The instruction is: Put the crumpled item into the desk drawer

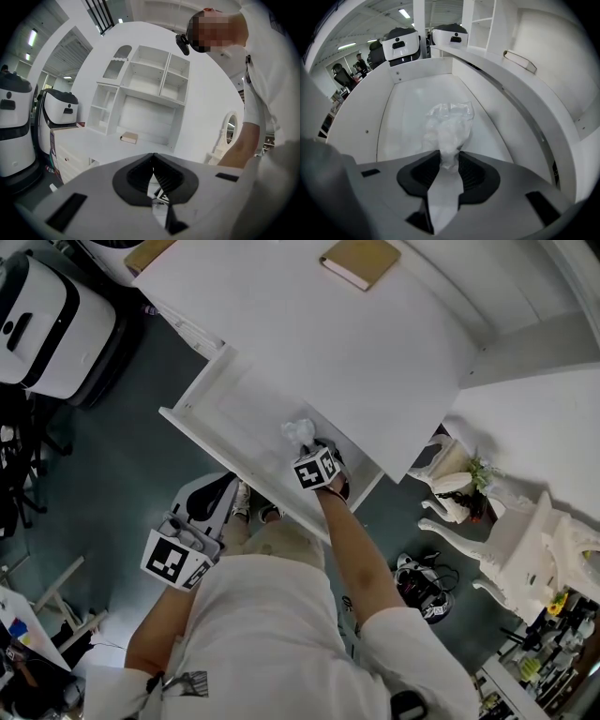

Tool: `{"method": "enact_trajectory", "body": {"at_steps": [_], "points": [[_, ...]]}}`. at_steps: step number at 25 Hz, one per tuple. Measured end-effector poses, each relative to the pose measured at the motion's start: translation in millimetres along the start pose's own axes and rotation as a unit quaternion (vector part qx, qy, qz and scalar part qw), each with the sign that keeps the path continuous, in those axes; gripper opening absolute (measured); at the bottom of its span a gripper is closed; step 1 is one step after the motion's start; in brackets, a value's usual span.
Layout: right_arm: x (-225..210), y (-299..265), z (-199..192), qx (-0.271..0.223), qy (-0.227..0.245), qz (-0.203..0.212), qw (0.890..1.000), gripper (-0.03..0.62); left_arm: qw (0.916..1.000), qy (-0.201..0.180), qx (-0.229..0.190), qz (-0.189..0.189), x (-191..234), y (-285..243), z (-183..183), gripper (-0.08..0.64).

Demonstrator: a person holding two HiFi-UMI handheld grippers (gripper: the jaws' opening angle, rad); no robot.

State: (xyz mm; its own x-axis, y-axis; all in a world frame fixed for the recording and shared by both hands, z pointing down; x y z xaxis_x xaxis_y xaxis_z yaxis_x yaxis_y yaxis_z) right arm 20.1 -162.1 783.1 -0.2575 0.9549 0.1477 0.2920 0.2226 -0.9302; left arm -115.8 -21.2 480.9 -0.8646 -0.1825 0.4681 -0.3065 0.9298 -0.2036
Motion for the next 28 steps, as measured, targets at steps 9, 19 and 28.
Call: {"method": "enact_trajectory", "body": {"at_steps": [9,19,28], "points": [[-5,5,-5,-0.015,-0.030,-0.011,0.999,0.203,0.9998,0.001,-0.001,-0.019,0,0,4,0.015],[8,34,2,-0.052,-0.054,-0.017,0.997,0.330,0.9988,0.011,-0.006,-0.048,15,2,16,0.015],[17,60,-24,-0.023,-0.107,-0.033,0.993,0.322,0.9945,0.008,0.005,-0.104,20,-9,25,0.015]]}}
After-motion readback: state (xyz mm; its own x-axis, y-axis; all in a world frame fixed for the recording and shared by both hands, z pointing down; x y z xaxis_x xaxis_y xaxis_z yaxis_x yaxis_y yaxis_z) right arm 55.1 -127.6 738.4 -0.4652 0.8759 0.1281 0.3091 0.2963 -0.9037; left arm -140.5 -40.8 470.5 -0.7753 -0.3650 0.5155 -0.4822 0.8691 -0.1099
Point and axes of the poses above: the fingertips, and each gripper's own axes: y backward along the fingers, x to its left, z out of its top, the point moved 4 cm from there along y, backward along the fingers, and after that the axes turned 15 degrees about y, right-handed, at the moved point
